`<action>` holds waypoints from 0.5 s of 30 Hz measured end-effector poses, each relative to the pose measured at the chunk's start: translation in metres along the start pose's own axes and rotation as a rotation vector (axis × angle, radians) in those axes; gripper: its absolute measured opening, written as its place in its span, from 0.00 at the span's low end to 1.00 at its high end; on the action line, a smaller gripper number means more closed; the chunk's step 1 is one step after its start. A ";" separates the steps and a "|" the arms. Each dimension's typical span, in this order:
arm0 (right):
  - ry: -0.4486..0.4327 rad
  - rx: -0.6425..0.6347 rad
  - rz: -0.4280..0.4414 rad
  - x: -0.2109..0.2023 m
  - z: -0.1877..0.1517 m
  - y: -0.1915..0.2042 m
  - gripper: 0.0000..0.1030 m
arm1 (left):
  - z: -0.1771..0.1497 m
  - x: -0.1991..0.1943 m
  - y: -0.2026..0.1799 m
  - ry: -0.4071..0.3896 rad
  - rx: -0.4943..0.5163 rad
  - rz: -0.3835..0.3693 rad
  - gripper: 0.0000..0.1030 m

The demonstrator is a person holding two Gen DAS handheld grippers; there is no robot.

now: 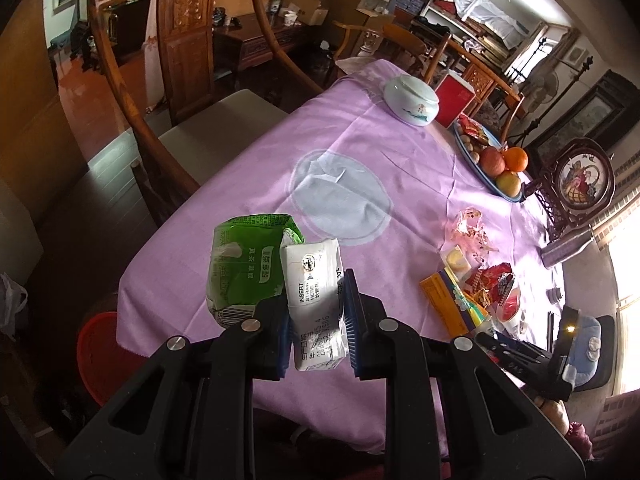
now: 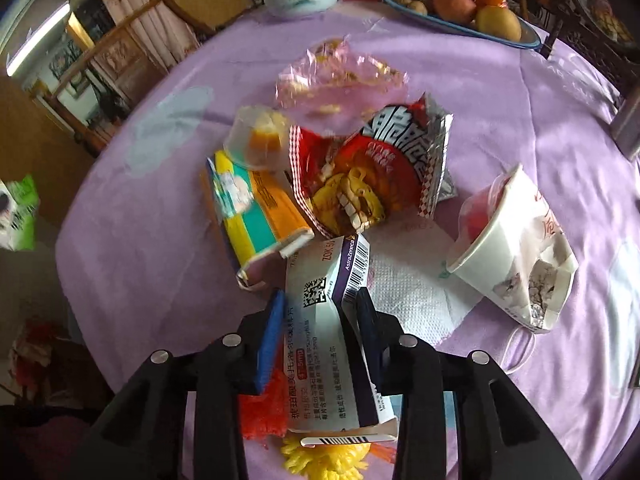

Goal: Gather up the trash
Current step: 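Carry held items with both tools over to the red basket on the floor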

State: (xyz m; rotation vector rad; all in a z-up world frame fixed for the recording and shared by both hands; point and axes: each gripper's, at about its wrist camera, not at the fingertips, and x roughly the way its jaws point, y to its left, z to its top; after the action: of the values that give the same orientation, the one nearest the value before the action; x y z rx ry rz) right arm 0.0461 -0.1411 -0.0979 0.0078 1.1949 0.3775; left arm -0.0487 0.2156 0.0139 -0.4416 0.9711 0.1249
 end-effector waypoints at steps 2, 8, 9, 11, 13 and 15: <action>-0.033 0.008 0.012 -0.013 0.001 -0.003 0.34 | 0.000 0.001 0.001 0.000 -0.006 -0.003 0.23; -0.165 0.044 0.122 -0.060 0.015 -0.007 0.33 | -0.001 0.004 0.001 0.001 -0.010 -0.023 0.23; -0.189 0.040 0.123 -0.068 0.017 -0.004 0.33 | -0.001 0.004 0.002 0.001 -0.010 -0.026 0.23; -0.218 0.038 0.138 -0.077 0.024 0.002 0.33 | -0.002 0.003 0.003 -0.002 -0.012 -0.030 0.23; -0.241 0.025 0.161 -0.085 0.031 0.012 0.33 | -0.004 0.000 0.008 -0.009 -0.021 -0.030 0.23; -0.250 -0.009 0.181 -0.090 0.036 0.027 0.33 | -0.006 -0.003 0.015 -0.016 -0.035 -0.023 0.23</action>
State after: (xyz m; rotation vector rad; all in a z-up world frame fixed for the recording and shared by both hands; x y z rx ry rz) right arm 0.0431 -0.1351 0.0021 0.1523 0.9480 0.5247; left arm -0.0592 0.2267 0.0093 -0.4836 0.9492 0.1248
